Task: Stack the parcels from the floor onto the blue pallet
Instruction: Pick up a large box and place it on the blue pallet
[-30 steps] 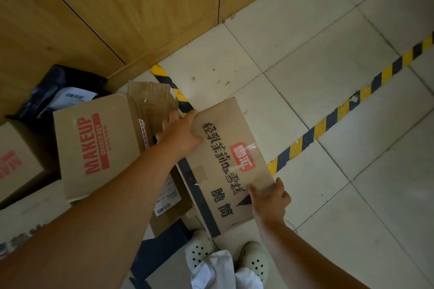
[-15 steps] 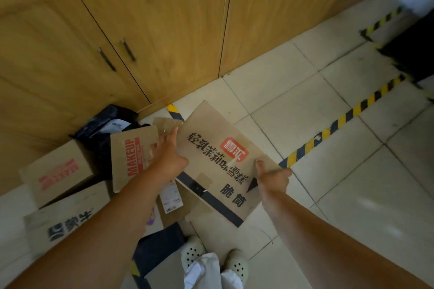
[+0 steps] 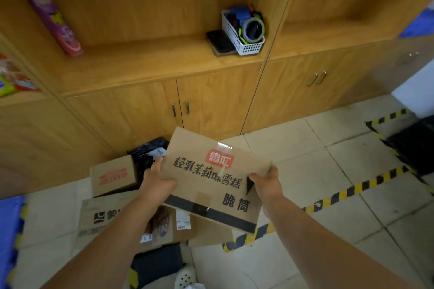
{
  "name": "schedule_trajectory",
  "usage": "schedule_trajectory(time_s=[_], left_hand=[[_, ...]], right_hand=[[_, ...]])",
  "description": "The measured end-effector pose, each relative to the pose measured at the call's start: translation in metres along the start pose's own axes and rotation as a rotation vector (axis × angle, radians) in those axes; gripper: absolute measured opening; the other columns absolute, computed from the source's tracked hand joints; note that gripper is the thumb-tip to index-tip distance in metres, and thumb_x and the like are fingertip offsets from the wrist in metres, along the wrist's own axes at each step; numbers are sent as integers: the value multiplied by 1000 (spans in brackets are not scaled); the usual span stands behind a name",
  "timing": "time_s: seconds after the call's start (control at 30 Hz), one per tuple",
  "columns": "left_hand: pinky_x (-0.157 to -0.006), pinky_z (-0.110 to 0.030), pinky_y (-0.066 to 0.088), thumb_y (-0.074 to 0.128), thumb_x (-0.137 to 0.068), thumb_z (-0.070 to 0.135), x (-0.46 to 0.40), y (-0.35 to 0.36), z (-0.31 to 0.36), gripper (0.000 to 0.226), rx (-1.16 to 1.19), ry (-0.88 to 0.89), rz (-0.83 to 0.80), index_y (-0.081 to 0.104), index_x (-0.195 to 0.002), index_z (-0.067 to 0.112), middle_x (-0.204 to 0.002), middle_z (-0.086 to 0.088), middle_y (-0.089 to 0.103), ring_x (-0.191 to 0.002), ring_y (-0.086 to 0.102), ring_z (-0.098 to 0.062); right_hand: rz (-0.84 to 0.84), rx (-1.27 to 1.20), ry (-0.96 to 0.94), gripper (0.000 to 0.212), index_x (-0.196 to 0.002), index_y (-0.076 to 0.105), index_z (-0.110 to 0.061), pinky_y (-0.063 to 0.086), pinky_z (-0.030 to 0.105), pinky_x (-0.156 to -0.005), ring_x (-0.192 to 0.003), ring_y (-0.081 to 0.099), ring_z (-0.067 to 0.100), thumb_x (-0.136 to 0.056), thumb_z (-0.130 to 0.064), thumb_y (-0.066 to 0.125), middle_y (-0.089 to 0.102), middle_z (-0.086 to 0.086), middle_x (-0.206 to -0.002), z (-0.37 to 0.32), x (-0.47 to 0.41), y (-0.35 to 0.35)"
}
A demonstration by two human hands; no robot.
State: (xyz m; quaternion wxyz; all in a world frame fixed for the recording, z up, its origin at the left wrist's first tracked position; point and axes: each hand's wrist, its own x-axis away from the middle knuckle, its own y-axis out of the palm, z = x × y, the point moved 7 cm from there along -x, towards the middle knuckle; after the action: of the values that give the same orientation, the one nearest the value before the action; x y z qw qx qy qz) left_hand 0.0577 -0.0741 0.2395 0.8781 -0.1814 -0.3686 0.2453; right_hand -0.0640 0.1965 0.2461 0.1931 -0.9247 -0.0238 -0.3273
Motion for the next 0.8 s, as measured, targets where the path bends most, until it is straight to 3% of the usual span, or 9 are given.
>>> schedule_trajectory(time_s=[0.1,0.2,0.3,0.37,0.5,0.63,0.8], left_hand=[[-87,-33,42,62,-82,9,28,-30,-9,78,76,-24,41,23,-148,22,-132,-5,46,-104,49,-22],[-82,-28,39,58,-84,4,54,-57,-25,62,128,-43,86,36,-141,16,-109,1,55,-93,49,-16],[-88,-31,43,58,-84,9,81,-86,-43,58,135,-73,122,38,-138,19,-107,-1,57,-96,53,-19],[-93,-34,45,59,-83,12,101,-106,-53,54,143,-86,138,39,-132,21,-106,1,58,-98,55,-20],[-93,-38,49,71,-66,16,131,-141,-83,76,161,-111,159,40,-135,16,-102,0,61,-99,59,-23],[-90,-36,48,72,-68,2,164,-176,-113,68,180,-96,231,42,-128,12,-97,1,54,-95,53,-19],[-81,-37,50,70,-64,7,223,-221,-174,87,231,-49,305,25,-136,26,-91,3,54,-88,57,-21]], right_hand=[[-76,47,-114,64,-140,31,-24,53,42,-81,-88,60,25,-85,-8,60,62,4,-96,-25,28,13],[-138,182,-243,73,-144,25,-23,51,36,-84,-97,58,23,-83,-11,64,62,5,-113,-47,57,30],[-206,264,-306,47,-117,37,-27,45,30,-81,-94,54,19,-83,-11,65,59,0,-105,-61,88,50],[-263,299,-332,43,-109,38,-28,46,30,-82,-98,58,19,-81,-9,66,60,-2,-104,-67,107,65],[-352,349,-382,50,-123,43,-21,43,27,-85,-104,57,19,-82,-10,68,59,-1,-109,-75,149,94],[-403,407,-409,60,-134,39,-21,43,30,-87,-113,55,20,-83,-11,68,57,2,-125,-71,197,121],[-424,495,-462,76,-147,26,-24,43,38,-101,-127,46,25,-84,-15,67,46,3,-141,-48,278,165]])
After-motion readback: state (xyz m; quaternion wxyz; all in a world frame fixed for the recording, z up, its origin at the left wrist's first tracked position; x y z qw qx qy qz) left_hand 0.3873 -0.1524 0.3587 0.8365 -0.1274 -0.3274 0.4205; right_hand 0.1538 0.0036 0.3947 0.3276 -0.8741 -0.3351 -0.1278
